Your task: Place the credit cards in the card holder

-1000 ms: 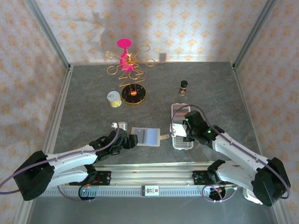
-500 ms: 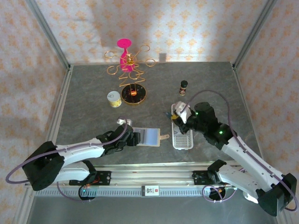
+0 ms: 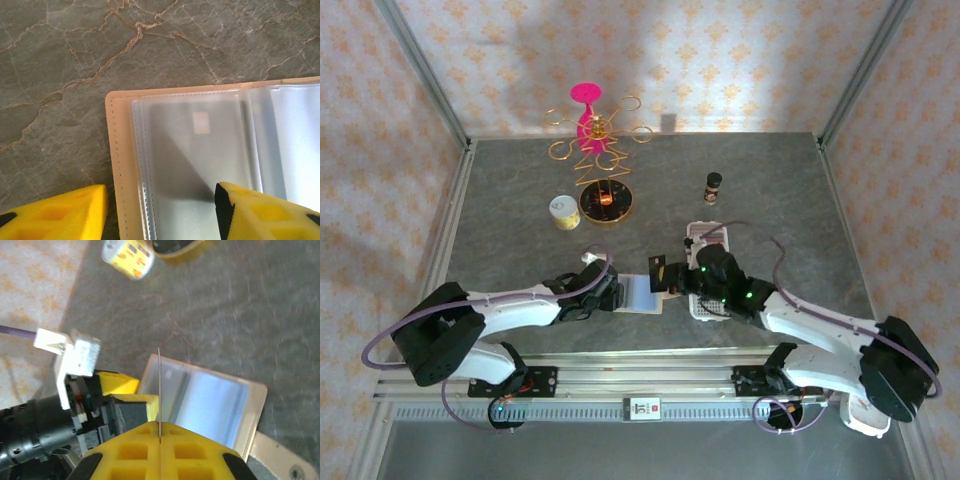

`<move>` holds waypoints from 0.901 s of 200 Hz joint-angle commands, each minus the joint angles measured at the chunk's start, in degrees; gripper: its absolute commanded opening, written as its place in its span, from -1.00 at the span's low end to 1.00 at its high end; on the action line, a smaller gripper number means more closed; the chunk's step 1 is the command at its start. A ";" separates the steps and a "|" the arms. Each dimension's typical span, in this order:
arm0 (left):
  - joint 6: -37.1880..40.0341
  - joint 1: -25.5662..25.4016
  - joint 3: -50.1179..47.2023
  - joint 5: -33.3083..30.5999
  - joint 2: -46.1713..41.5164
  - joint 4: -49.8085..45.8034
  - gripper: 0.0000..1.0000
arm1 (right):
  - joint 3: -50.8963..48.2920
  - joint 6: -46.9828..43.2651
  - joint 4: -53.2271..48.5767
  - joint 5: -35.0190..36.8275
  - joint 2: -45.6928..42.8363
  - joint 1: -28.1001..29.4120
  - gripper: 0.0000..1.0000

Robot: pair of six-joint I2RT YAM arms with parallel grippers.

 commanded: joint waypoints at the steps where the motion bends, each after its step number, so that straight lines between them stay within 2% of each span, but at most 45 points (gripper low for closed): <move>1: 0.62 0.39 0.77 -0.42 1.07 -2.30 0.18 | -1.24 11.94 10.45 6.95 2.98 3.61 -1.00; 43: -0.03 0.38 -0.17 -0.08 1.38 -1.70 -0.06 | 1.91 16.48 14.51 10.47 15.11 8.74 -1.00; 74: -1.20 0.36 -1.89 0.55 0.20 -0.19 -0.10 | 4.13 18.82 16.50 12.72 21.65 10.01 -1.00; 180: -2.76 0.39 -4.51 1.61 -0.67 1.58 -0.11 | 2.63 22.87 23.26 16.82 28.86 11.26 -1.00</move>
